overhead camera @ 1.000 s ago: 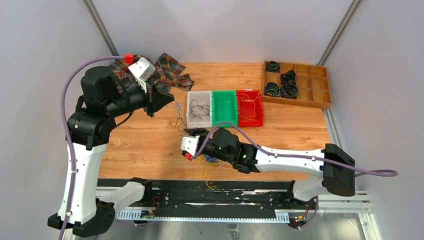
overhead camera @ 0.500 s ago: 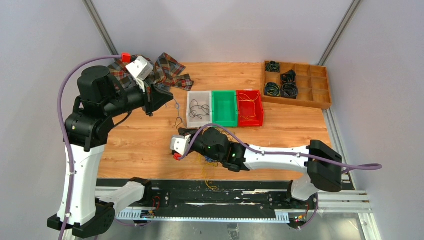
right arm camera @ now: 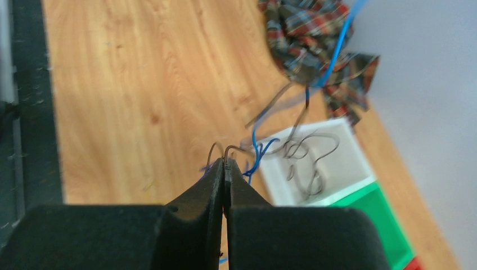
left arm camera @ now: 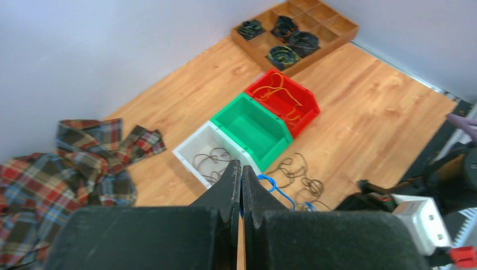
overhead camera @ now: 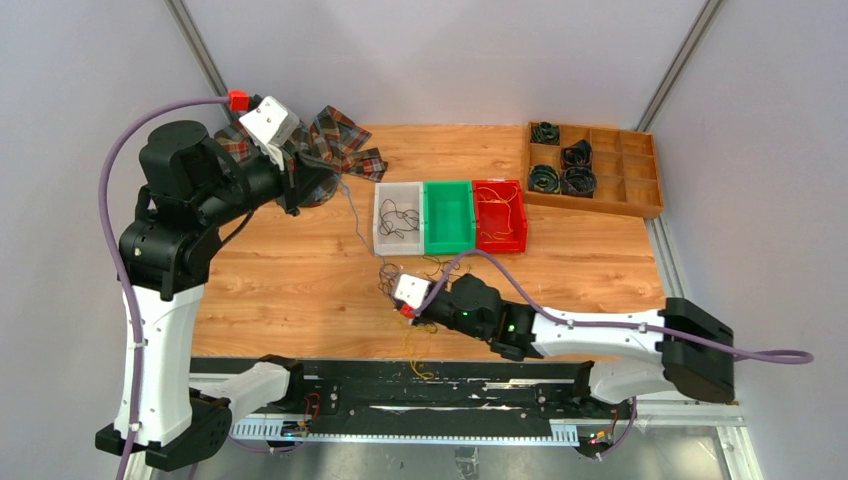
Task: Untangle the cables
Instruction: Untie the cable.
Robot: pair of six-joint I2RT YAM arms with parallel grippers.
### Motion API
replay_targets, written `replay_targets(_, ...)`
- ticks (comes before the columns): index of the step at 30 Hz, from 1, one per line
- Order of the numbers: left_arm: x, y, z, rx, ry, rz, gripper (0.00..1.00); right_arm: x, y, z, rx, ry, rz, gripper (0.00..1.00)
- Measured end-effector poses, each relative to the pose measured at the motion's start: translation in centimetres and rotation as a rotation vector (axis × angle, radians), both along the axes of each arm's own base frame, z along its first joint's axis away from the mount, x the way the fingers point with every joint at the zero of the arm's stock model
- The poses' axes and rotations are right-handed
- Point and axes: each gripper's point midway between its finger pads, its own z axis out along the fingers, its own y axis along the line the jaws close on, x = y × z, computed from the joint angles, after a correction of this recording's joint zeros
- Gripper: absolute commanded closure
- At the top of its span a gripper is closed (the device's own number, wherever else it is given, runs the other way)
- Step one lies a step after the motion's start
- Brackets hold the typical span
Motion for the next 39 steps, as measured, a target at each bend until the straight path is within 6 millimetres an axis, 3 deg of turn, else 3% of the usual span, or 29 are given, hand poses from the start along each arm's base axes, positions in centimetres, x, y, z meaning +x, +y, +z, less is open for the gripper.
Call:
replay_targets(5, 1.5, 1.0, 0.6, 0.041, -0.052, 0.068, 1.0, -1.6, -3.5, -2.1, 0.062, 0.177, -0.01, 0.99)
replay_targets(10, 2.9, 2.2, 1.0, 0.082, -0.102, 0.139, 1.0, -2.8, -6.9, -1.9, 0.16, 0.301, -0.041, 0.99)
replay_targets(15, 4.5, 4.2, 2.5, 0.121, -0.19, 0.262, 1.0, -1.4, -10.7, -2.0, 0.245, 0.38, -0.136, 0.99)
replay_targets(19, 5.0, 5.6, 5.2, 0.12, -0.282, 0.344, 0.99, -0.2, -13.3, -3.9, 0.259, 0.451, -0.23, 0.99)
replay_targets(29, 1.6, 7.2, 15.2, -0.012, -0.559, 0.42, 1.0, 0.2, -14.5, -10.7, 0.067, 0.61, -0.381, 0.99)
replay_targets(37, -1.5, 7.3, 19.8, -0.099, -0.688, 0.4, 1.0, 1.3, -15.7, -13.1, -0.029, 0.643, -0.517, 0.99)
replay_targets(39, -1.8, 7.3, 20.2, -0.111, -0.704, 0.397, 1.0, 1.6, -16.1, -13.3, -0.05, 0.638, -0.55, 0.84)
